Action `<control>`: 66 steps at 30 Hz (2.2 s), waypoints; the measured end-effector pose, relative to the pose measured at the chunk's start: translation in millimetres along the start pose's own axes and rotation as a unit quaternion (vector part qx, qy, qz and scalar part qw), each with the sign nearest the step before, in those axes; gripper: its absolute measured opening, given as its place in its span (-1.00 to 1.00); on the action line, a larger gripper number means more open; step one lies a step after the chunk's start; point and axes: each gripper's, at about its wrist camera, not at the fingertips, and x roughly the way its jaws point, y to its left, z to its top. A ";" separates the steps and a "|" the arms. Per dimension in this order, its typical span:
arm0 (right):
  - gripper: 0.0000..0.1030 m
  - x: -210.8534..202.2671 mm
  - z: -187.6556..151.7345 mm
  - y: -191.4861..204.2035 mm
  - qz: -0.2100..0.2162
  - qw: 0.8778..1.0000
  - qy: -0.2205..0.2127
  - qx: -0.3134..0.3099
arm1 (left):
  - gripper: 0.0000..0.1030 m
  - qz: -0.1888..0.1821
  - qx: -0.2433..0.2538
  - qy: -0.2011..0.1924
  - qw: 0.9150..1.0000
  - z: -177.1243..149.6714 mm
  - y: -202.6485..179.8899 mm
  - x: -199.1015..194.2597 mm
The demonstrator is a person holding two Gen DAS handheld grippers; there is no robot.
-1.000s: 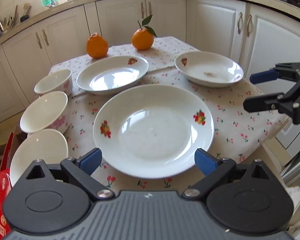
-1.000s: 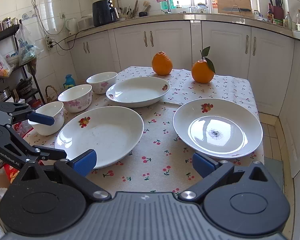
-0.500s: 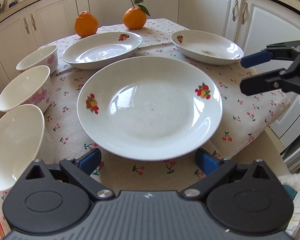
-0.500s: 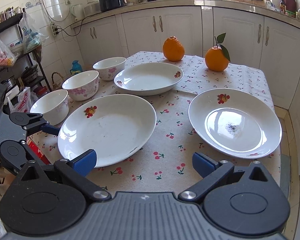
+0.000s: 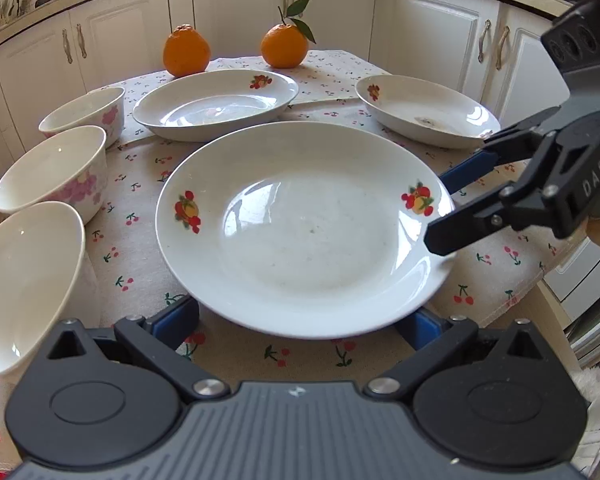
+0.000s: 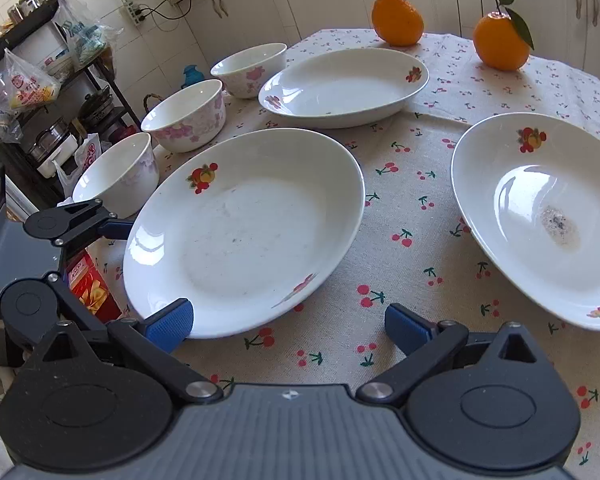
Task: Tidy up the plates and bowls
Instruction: 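Reach the right tool to the large flower-decal plate's rim and grasp it, then lift the large plate with the right tool toward the stained plate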
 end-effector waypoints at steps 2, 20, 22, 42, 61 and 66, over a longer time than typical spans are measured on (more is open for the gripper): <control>1.00 2.9 7.9 -6.2 0.011 1.000 0.001 0.013 | 1.00 0.000 0.001 -0.002 1.000 -0.6 -0.2 -0.7; 1.00 29.8 77.1 0.8 0.009 0.997 0.076 -0.023 | 1.00 -0.010 0.011 -0.002 1.000 2.7 1.8 -0.5; 1.00 33.2 85.4 -4.2 0.009 0.996 0.084 -0.019 | 1.00 -0.012 0.013 -0.002 1.000 3.0 1.7 -0.3; 0.75 57.9 112.1 -34.9 0.128 0.981 0.144 0.010 | 1.00 -0.010 0.028 -0.001 1.000 6.9 -2.2 1.4; 0.78 53.8 106.6 -30.5 0.125 0.982 0.138 0.000 | 0.97 -0.015 0.043 0.008 0.999 12.7 -5.7 -1.7; 0.78 42.2 107.4 -31.1 0.118 0.985 0.126 -0.001 | 0.97 -0.023 0.046 0.006 0.999 20.3 -7.1 -5.2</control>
